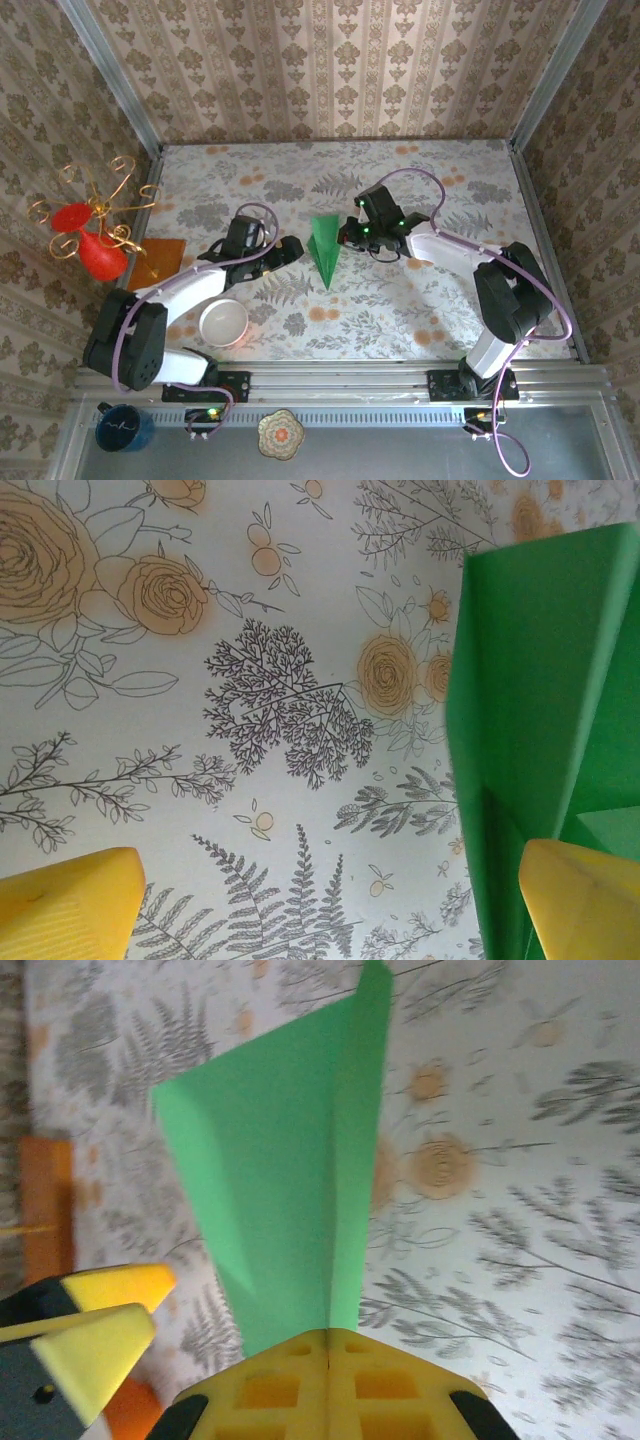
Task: Fold a paper plane with a square sheet of paper (pick it up from the middle)
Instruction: Turn over a paper plane at the top-center of the table.
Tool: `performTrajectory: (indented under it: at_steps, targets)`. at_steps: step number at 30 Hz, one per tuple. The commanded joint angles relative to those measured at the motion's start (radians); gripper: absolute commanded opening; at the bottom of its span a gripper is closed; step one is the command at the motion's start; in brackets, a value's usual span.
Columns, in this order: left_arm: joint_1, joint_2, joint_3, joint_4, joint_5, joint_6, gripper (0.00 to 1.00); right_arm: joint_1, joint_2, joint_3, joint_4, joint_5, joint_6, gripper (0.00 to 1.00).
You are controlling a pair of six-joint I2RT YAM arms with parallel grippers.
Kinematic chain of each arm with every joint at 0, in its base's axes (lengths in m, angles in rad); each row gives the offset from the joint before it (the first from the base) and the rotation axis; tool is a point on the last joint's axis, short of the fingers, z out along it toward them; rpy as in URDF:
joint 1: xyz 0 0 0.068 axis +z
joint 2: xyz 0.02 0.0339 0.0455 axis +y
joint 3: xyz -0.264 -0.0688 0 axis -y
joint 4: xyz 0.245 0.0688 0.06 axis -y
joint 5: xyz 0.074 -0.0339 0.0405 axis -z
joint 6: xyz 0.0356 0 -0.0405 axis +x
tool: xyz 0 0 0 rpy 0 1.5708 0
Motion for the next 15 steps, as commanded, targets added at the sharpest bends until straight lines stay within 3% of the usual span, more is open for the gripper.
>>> performTrajectory:
  at_steps: [1,11,15]
  targets:
    - [0.029,-0.049,-0.02,0.034,0.004,-0.064,0.96,-0.008,0.046,-0.044,0.196,-0.207,0.006,0.03]
    - [0.014,-0.024,-0.007,0.003,-0.016,-0.07,0.86,-0.078,0.151,-0.181,0.352,-0.282,0.041,0.04]
    - [-0.052,0.029,0.018,-0.002,-0.01,-0.068,0.81,-0.111,0.155,-0.23,0.366,-0.279,0.033,0.04]
